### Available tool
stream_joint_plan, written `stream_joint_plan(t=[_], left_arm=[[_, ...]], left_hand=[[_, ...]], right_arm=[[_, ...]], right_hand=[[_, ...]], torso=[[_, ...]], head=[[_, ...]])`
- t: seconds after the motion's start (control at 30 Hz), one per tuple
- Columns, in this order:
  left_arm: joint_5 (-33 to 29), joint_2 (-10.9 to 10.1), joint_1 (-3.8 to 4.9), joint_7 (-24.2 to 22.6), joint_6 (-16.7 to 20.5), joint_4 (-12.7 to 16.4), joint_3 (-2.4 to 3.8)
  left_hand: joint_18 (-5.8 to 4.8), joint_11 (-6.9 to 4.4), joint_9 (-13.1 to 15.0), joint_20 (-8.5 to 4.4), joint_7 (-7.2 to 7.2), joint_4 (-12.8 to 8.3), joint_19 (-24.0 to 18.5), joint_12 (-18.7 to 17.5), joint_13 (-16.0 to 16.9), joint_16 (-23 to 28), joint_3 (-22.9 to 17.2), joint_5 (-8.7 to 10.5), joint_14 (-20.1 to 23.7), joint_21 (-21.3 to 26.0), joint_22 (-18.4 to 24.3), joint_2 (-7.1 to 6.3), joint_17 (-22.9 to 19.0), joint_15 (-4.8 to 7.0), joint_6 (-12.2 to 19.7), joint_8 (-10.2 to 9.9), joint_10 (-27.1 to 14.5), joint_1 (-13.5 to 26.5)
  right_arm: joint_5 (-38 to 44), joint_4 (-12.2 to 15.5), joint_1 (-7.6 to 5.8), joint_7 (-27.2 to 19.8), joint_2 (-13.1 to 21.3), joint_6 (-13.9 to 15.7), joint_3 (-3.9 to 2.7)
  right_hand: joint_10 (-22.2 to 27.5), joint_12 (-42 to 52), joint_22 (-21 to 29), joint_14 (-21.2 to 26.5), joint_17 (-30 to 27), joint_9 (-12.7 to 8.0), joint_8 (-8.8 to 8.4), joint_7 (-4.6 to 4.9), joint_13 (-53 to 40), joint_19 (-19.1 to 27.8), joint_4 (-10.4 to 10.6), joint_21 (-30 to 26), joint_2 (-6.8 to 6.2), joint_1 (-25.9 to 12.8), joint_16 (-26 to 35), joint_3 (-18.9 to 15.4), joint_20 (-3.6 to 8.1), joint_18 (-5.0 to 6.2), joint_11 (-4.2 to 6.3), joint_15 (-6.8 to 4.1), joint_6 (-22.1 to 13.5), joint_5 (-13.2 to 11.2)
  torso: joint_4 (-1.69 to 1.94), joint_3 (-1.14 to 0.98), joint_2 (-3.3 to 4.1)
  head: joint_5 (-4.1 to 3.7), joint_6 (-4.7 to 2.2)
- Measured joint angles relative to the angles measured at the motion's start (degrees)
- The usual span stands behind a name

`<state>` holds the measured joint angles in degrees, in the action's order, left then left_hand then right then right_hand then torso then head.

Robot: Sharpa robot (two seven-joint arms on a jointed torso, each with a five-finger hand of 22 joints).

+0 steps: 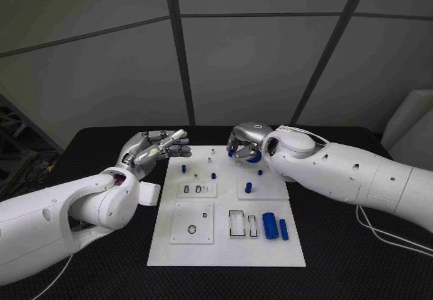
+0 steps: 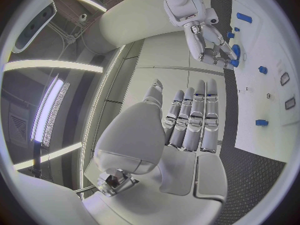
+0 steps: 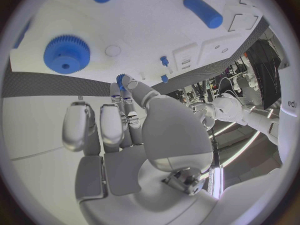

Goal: Assemble the parts on the task board

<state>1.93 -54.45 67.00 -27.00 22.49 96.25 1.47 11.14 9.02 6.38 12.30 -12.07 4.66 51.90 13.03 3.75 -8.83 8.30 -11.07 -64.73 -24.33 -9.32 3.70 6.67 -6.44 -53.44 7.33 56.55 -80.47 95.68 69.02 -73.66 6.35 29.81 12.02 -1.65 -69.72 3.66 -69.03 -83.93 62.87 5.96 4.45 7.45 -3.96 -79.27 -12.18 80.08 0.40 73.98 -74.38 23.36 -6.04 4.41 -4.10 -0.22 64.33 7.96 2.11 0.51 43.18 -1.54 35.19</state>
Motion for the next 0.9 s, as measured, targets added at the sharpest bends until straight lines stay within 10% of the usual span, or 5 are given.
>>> stream_joint_plan(t=[0.9], left_arm=[[0.0, 0.4, 0.71, 0.3, -0.2, -0.2, 0.01]], left_hand=[[0.0, 0.0, -0.1, 0.0, 0.0, -0.2, 0.0, -0.2, 0.0, 0.2, 0.2, 0.0, 0.0, 0.0, 0.0, 0.0, 0.1, 0.0, 0.0, -0.2, 0.0, 0.0]], right_arm=[[-0.5, -13.2, -0.2, -3.4, -10.8, 4.3, 0.0]], right_hand=[[0.0, 0.0, -0.1, 0.0, -0.2, 0.1, -0.35, -0.07, 0.1, 0.2, 0.8, 0.0, -1.01, -1.0, 0.0, 0.8, 0.15, 0.01, 0.0, 0.01, 0.4, -0.3]], torso=[[0.54, 0.14, 0.38]], head=[[0.3, -0.47]])
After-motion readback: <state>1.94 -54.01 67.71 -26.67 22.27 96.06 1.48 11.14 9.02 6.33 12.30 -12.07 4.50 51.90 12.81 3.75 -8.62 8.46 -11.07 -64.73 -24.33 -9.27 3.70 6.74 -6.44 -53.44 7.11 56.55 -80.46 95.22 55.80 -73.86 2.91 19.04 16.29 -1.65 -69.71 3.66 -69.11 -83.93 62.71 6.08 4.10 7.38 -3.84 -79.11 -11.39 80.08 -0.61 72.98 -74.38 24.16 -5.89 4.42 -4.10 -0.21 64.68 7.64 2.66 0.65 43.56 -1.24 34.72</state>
